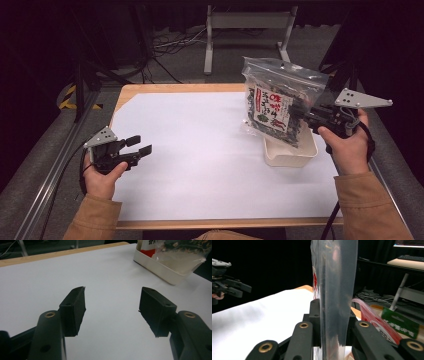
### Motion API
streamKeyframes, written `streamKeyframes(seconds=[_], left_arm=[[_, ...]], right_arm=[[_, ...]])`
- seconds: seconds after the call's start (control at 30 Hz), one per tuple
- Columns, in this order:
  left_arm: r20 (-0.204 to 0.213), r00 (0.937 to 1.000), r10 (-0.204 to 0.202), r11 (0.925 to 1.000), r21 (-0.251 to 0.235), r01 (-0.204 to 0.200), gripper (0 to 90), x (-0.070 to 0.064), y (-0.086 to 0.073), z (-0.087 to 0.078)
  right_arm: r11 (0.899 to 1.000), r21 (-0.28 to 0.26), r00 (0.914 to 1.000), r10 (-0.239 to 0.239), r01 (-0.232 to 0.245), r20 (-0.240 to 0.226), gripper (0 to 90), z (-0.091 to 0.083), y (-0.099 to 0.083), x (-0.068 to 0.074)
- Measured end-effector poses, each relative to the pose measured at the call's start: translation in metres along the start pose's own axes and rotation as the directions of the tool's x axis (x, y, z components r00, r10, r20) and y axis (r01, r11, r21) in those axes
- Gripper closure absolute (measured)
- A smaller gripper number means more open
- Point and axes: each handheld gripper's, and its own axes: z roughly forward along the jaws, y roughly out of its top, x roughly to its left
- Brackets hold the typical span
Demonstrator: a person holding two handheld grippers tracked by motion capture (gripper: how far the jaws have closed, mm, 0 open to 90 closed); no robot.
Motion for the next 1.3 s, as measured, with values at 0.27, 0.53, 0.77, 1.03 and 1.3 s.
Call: streamKeyframes(seconds=[0.27, 0.53, 0.77, 1.03, 1.3], left_arm=[[-0.001, 1.0, 0.001, 1.0, 0.007, -0.001, 38.5, 0.001, -0.001, 0.0], [-0.001, 1.0, -0.002, 0.9999, 0.01, 0.002, 38.4, 0.002, -0.001, 0.0], [-0.001, 1.0, -0.008, 0.9999, 0.009, 0.008, 38.2, 0.002, -0.002, 0.001], [-0.002, 1.0, -0.007, 0.9999, 0.014, 0.008, 38.2, 0.001, -0.003, 0.003], [0.0, 1.0, -0.006, 0.9998, 0.018, 0.006, 38.0, 0.001, -0.003, 0.003]], right_arm=[[1.0, 0.003, 0.999, 0.005, -0.005, 0.044, 76.4, -0.004, -0.009, -0.007], [1.0, 0.001, 0.9962, 0.022, -0.022, 0.085, 76.4, -0.009, -0.018, -0.015], [1.0, 0.016, 0.9919, 0.022, -0.024, 0.125, 76.4, -0.011, -0.027, -0.02], [0.999, 0.021, 0.9882, 0.025, -0.028, 0.151, 76.3, -0.013, -0.035, -0.023], [0.999, 0.045, 0.985, 0.023, -0.031, 0.171, 76.2, -0.012, -0.043, -0.022]])
